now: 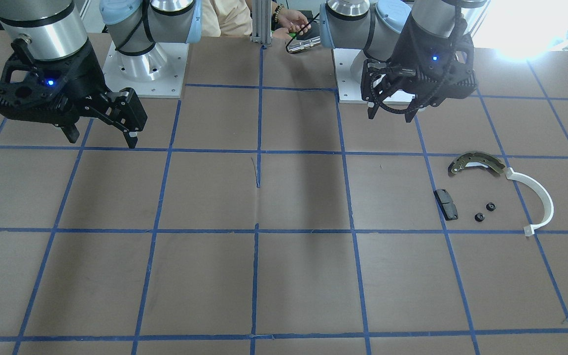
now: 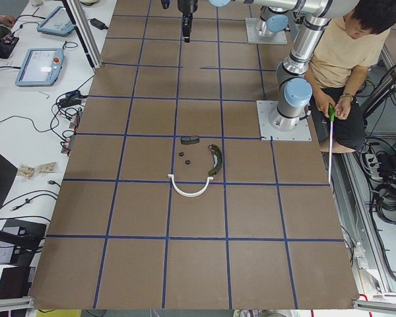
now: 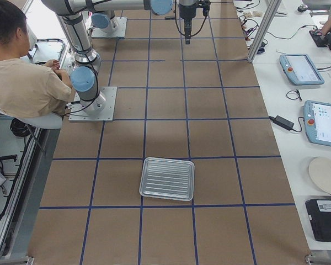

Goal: Place bearing gear from tray to pile

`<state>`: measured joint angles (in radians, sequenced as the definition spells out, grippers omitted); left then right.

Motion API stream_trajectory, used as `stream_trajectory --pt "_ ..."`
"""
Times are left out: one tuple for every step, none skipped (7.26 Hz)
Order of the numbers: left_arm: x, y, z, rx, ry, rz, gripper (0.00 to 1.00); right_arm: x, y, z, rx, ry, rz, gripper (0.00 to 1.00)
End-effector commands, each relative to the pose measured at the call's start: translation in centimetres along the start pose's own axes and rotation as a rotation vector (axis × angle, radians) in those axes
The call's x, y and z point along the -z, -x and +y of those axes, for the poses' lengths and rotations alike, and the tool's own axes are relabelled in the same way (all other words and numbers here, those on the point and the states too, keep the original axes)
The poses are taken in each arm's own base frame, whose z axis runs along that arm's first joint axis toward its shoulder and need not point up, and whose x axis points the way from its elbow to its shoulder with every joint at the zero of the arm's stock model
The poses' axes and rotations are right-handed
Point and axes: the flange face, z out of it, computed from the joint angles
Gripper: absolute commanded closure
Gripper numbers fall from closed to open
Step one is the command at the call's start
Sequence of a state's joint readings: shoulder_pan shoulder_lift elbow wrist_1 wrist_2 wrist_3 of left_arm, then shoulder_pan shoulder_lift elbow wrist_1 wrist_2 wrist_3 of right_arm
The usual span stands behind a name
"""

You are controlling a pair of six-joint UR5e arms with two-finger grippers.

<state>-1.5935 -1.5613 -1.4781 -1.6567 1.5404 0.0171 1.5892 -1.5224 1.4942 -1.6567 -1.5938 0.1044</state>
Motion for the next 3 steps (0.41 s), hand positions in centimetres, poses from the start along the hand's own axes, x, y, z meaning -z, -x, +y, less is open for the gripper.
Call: stream_trajectory --pt "0.03 0.67 -0.17 0.073 -0.005 -0.001 0.32 -0.04 -0.01 -0.02 0.0 0.0 0.002 0.0" --pt "-0.02 0.71 -0.19 0.073 -0.007 -0.004 0.31 -0.04 0.0 -0.02 0.0 0.001 0.0 0.0" --pt "-0.03 0.71 -0.17 0.073 -0.006 -0.004 0.31 0.05 0.0 0.02 0.0 -0.001 0.0 0.0"
